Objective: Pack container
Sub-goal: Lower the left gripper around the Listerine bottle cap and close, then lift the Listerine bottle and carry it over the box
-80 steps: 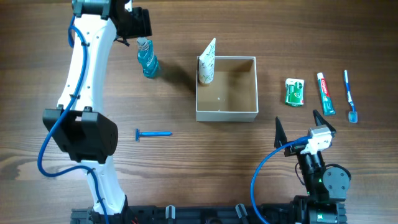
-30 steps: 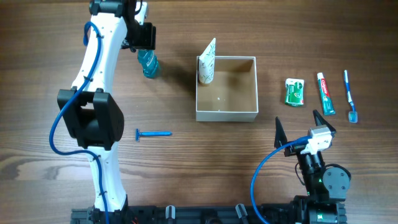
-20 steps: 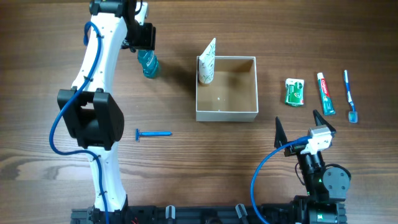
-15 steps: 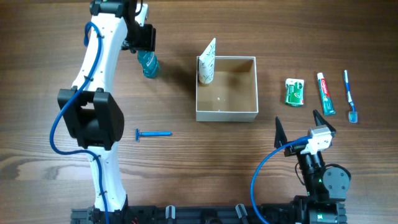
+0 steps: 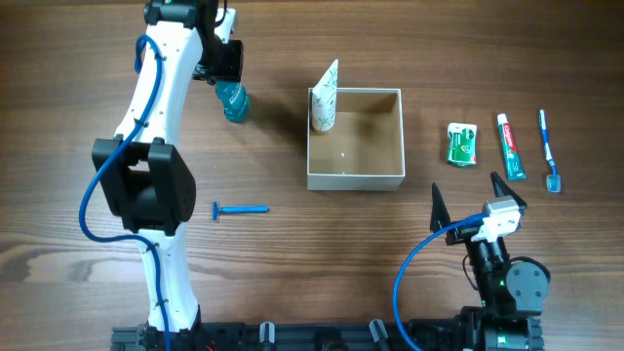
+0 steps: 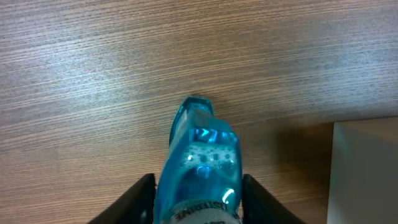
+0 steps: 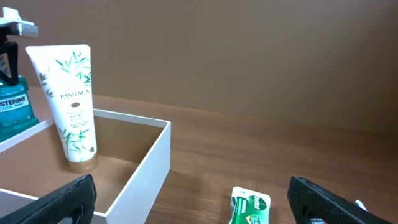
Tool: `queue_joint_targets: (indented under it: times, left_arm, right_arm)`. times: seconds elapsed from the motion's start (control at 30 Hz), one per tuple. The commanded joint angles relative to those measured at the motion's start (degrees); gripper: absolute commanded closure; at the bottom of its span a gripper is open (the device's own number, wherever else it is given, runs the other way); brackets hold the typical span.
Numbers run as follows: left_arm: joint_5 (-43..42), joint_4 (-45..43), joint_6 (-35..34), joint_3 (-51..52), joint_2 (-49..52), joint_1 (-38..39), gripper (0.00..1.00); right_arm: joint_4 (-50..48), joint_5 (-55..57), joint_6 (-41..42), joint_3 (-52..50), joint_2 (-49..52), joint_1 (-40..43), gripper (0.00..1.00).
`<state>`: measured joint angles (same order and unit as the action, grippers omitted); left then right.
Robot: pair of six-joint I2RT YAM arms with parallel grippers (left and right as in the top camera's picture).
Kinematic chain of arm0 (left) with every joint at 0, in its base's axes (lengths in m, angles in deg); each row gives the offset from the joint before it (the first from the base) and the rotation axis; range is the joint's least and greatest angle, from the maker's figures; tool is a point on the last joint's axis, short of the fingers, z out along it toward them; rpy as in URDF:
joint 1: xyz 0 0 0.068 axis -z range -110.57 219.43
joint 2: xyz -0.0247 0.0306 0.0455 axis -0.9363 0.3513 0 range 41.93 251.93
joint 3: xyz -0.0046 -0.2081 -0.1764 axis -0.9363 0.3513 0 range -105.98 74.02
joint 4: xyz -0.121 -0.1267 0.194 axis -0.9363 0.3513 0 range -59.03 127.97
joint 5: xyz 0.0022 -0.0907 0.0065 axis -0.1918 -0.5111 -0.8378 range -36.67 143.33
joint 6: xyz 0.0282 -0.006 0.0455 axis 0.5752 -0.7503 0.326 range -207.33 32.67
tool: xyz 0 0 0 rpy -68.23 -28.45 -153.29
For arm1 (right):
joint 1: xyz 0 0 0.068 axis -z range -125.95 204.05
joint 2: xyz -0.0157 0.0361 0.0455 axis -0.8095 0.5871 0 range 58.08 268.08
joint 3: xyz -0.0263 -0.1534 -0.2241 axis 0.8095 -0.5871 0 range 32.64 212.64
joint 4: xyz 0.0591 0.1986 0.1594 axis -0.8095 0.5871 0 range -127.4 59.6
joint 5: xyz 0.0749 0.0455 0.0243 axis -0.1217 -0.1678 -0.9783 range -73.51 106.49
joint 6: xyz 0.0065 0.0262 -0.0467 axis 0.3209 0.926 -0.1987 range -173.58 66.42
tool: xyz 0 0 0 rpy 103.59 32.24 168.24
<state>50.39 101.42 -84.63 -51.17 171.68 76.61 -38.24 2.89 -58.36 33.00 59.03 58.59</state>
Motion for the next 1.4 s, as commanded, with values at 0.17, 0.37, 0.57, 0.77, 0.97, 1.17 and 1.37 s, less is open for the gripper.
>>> queue_joint_targets:
  times: [0.17, 0.37, 0.57, 0.77, 0.97, 1.17, 1.37]
  left_arm:
    - [-0.66, 0.04, -0.59, 0.48, 0.44, 0.22, 0.85]
    - [-0.68, 0.0, -2.32, 0.35, 0.33, 0.2, 0.96]
    - [-0.66, -0.2, -3.17, 0.24, -1.09, 0.2, 0.96]
    - [-0.63, -1.44, -3.82, 0.24, -4.79, 0.13, 0.96]
    - [-0.44, -3.04, -5.35, 0.24, -9.88, 0.15, 0.96]
    - [0.98, -5.4, -7.17, 0.24, -15.76, 0.15, 0.96]
    - [1.99, -6.43, -8.39, 0.24, -22.56, 0.22, 0.96]
  right_arm:
    - [-0.2, 0.7, 0.39, -0.07, -0.31, 0.09, 0.0]
    - [-0.2, 0.7, 0.42, -0.07, -0.31, 0.09, 0.0]
    - [-0.2, 0.7, 0.39, -0.07, -0.31, 0.09, 0.0]
    - [-0.2, 0.7, 0.42, -0.07, -0.31, 0.09, 0.0]
    - [-0.2, 0.7, 0.42, -0.07, -0.31, 0.09, 0.0]
    - [-0.2, 0.7, 0.39, -0.07, -0.31, 0.09, 0.0]
    - [-0.2, 0.7, 0.39, -0.07, -0.31, 0.09, 0.0]
